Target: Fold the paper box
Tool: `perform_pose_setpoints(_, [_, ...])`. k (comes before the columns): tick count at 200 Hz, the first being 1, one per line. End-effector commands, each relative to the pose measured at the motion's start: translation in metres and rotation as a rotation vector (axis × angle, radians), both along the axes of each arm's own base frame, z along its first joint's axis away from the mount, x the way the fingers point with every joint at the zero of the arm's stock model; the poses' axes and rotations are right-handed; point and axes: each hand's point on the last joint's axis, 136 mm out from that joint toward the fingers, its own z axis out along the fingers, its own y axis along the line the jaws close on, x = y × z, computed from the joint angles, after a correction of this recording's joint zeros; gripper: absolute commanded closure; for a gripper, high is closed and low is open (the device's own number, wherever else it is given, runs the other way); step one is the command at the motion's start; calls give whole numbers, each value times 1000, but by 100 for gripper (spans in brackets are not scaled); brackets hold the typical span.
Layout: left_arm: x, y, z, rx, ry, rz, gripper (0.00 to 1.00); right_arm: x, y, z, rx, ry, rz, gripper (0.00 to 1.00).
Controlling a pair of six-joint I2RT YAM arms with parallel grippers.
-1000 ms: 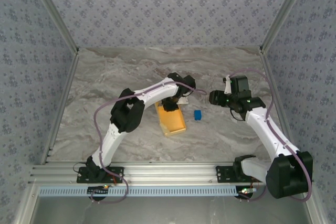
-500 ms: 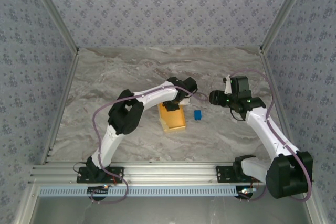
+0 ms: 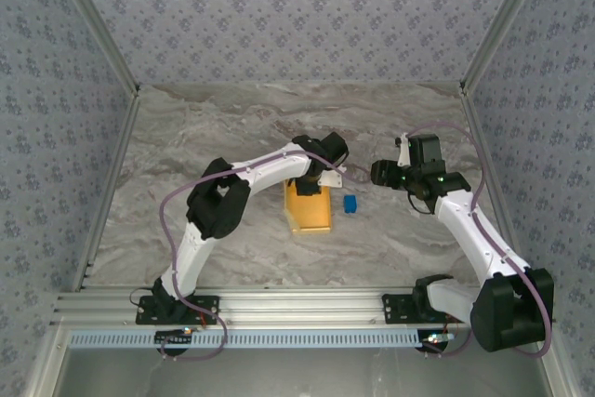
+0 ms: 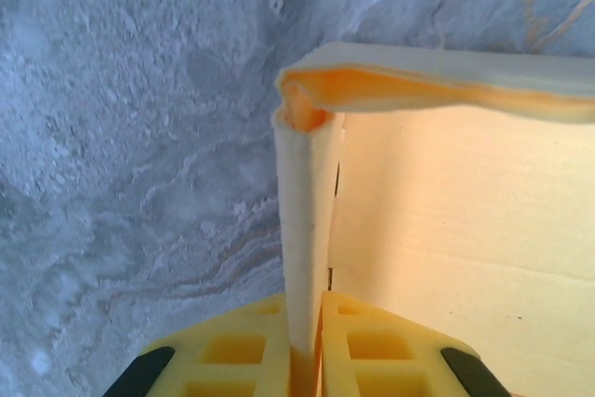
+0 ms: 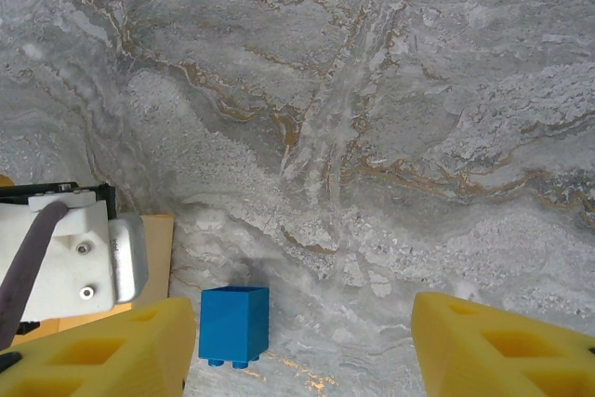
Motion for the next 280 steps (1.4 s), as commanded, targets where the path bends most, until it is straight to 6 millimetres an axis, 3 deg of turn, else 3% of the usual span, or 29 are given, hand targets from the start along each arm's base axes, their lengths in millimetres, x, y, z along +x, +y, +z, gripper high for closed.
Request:
perform_pose_setpoints(1, [-17,-9,-19,-28,80,-92,88,-3,-1,4,11,-1,-11,35])
perform_pose_setpoints(28, [-17,-10,-25,-27,74,-132,89,-3,-2,2,10,4,-12,35])
perform_pose_setpoints(70, [-19,-18,-13,-69,69,-209,84,-4,-2,3,9,5,-12,35])
perform_pose_setpoints(152, [-13,-21,14,-96,37,-162,60,-6,-3,1,2,19,-13,35])
perform_pose_setpoints(242, [-17,-39,69,-285,2,-96,42,-26,1,-15,2,69,-11,35])
perform_pose_setpoints(280, [-23,-54,120,-464,-4,-59,41,-48,19,-31,14,122,36,37])
